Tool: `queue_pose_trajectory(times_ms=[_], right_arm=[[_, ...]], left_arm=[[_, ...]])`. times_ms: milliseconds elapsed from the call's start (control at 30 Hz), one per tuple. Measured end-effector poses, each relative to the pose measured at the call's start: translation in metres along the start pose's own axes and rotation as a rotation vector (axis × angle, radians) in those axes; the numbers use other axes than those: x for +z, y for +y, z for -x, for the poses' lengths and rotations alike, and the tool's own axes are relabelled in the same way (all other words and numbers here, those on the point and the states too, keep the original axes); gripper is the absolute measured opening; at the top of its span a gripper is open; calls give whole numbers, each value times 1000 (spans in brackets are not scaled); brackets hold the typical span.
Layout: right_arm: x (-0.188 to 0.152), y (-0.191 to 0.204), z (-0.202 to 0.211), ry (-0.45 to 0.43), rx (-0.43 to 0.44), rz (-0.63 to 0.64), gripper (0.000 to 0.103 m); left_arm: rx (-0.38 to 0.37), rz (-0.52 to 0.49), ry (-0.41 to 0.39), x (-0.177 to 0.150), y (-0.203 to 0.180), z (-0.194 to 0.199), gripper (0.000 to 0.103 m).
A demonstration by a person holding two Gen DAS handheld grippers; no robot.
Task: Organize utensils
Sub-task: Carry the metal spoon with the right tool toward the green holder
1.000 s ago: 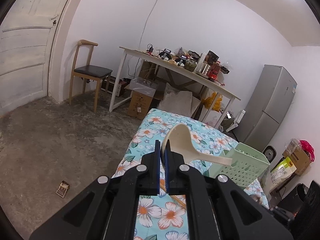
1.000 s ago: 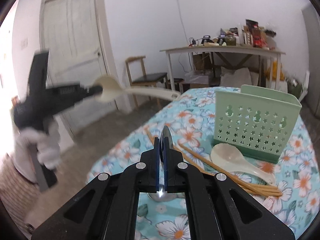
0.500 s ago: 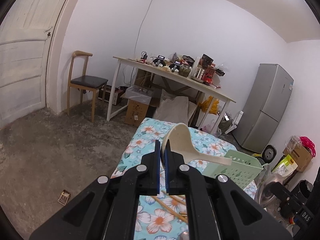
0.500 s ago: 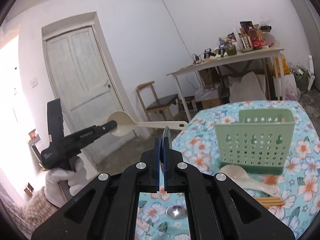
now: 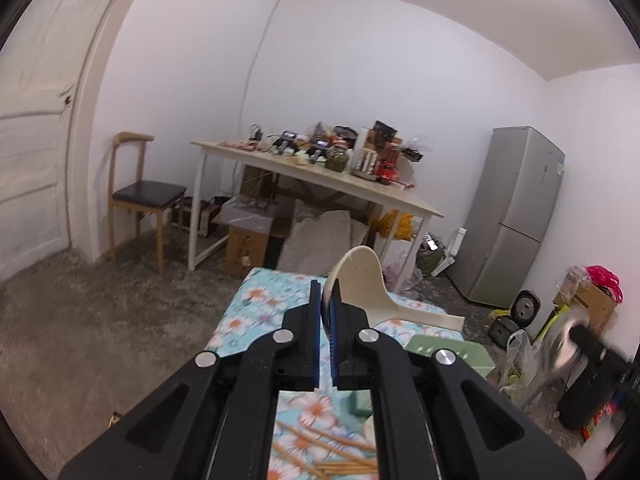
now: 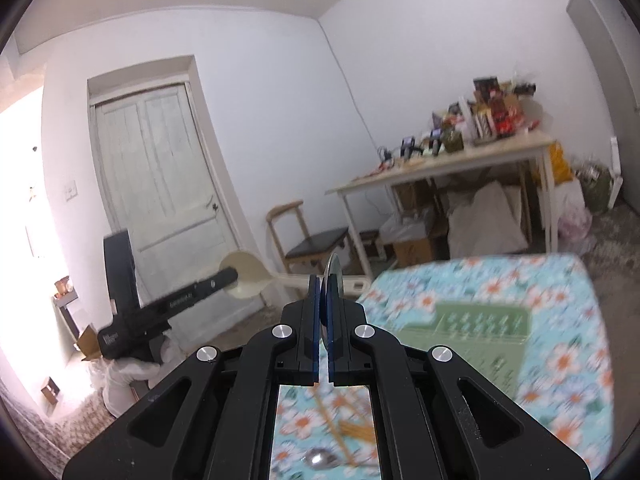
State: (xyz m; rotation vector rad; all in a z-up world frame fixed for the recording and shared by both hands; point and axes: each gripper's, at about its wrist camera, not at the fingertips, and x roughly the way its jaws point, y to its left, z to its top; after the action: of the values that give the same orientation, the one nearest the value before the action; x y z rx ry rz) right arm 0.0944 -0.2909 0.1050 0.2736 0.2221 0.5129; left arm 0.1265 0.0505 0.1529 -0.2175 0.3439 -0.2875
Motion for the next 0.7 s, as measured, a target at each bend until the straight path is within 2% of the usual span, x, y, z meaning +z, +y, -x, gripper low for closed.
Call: queue_pose_trajectory(times_ms=[167, 300, 400, 500, 700], right_arm=[[38, -29, 9, -55, 19, 6, 1], [55, -59, 2, -59, 41, -52, 1], [57, -78, -5, -51, 33, -90, 1], [54, -95, -17, -35, 16, -124, 1], [54, -113, -30, -17, 17, -156, 1]], left_arm=[[-32, -96, 22, 10, -28, -25, 3], [-25, -211, 60, 5, -52, -50, 3], [-14, -272, 81, -2, -61, -62, 3], [37, -350, 86, -11, -67, -74, 3], [95, -433, 77, -17, -64, -82, 3]])
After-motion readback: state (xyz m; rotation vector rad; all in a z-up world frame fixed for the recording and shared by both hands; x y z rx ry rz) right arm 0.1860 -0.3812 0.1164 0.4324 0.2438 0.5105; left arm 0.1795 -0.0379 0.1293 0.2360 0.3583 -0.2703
